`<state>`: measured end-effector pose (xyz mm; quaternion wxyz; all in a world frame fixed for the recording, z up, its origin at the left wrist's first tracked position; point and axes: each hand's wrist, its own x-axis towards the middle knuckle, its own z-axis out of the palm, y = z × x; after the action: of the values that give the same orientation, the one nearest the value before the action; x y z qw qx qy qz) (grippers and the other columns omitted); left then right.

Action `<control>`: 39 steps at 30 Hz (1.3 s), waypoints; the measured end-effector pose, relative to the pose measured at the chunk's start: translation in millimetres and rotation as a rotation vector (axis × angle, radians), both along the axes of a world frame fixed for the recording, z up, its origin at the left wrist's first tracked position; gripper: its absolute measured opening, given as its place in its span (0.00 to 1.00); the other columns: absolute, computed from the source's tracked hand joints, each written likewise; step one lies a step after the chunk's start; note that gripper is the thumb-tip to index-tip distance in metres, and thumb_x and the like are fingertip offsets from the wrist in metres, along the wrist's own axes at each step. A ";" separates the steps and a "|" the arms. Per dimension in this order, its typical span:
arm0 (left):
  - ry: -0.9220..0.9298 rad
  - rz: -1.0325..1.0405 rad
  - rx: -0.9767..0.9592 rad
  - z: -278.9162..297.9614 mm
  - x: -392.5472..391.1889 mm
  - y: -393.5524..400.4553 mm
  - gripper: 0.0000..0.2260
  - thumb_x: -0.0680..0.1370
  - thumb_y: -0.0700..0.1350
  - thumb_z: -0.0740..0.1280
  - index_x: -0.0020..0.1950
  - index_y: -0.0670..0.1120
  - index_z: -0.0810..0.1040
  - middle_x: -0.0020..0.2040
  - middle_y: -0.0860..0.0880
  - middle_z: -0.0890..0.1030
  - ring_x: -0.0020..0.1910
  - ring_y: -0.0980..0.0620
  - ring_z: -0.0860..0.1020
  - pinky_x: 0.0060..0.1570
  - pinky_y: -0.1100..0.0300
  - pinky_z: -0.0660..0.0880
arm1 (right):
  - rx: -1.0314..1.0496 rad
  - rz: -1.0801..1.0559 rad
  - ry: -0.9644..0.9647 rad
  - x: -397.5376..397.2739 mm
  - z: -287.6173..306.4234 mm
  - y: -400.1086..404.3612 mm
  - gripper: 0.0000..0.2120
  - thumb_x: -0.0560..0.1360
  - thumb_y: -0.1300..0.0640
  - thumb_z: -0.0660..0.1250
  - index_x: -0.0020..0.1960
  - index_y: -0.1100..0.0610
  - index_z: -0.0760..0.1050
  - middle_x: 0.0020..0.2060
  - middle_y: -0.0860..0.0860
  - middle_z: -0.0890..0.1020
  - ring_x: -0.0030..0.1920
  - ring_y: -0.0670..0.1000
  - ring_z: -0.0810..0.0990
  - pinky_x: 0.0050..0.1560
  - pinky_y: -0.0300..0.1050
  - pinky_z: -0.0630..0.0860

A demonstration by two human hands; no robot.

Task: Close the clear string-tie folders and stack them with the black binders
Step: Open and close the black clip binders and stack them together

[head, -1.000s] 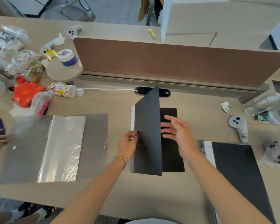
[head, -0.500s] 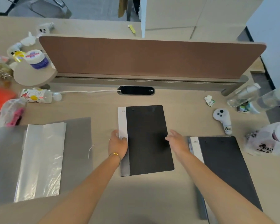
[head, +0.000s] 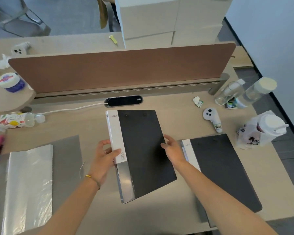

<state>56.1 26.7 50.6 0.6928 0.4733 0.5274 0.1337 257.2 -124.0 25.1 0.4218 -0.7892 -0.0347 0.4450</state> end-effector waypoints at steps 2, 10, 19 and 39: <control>-0.035 0.006 -0.001 5.7 1.0 -9.4 0.16 0.80 0.32 0.68 0.61 0.49 0.71 0.48 0.46 0.86 0.40 0.49 0.84 0.38 0.55 0.79 | 0.069 -0.066 0.016 8.9 4.1 -8.6 0.21 0.81 0.63 0.62 0.72 0.52 0.71 0.63 0.49 0.80 0.62 0.51 0.79 0.61 0.42 0.73; -0.049 -0.142 -0.014 0.5 54.6 -77.8 0.18 0.79 0.32 0.69 0.62 0.50 0.71 0.49 0.45 0.86 0.43 0.50 0.85 0.39 0.55 0.81 | 0.112 -0.183 -0.208 63.2 27.6 -99.8 0.20 0.76 0.62 0.63 0.61 0.44 0.82 0.55 0.41 0.85 0.60 0.45 0.81 0.64 0.47 0.76; 0.077 -0.253 0.030 -29.3 126.4 -185.8 0.10 0.79 0.41 0.73 0.57 0.46 0.76 0.49 0.40 0.85 0.47 0.41 0.87 0.37 0.53 0.85 | -0.017 -0.332 -0.290 111.3 18.1 -222.7 0.22 0.74 0.66 0.64 0.63 0.49 0.81 0.57 0.42 0.83 0.59 0.43 0.81 0.60 0.36 0.76; 0.374 -0.277 0.229 -80.4 172.9 -266.5 0.08 0.78 0.42 0.73 0.56 0.51 0.81 0.44 0.51 0.85 0.44 0.50 0.86 0.50 0.47 0.85 | -0.252 -0.032 -0.315 153.7 -67.3 -310.3 0.28 0.79 0.62 0.63 0.78 0.54 0.65 0.71 0.55 0.74 0.68 0.58 0.74 0.70 0.49 0.67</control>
<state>229.0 -239.7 -29.8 0.5369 0.6328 0.5579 0.0064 410.9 -434.3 -42.3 0.3161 -0.8961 -0.0319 0.3100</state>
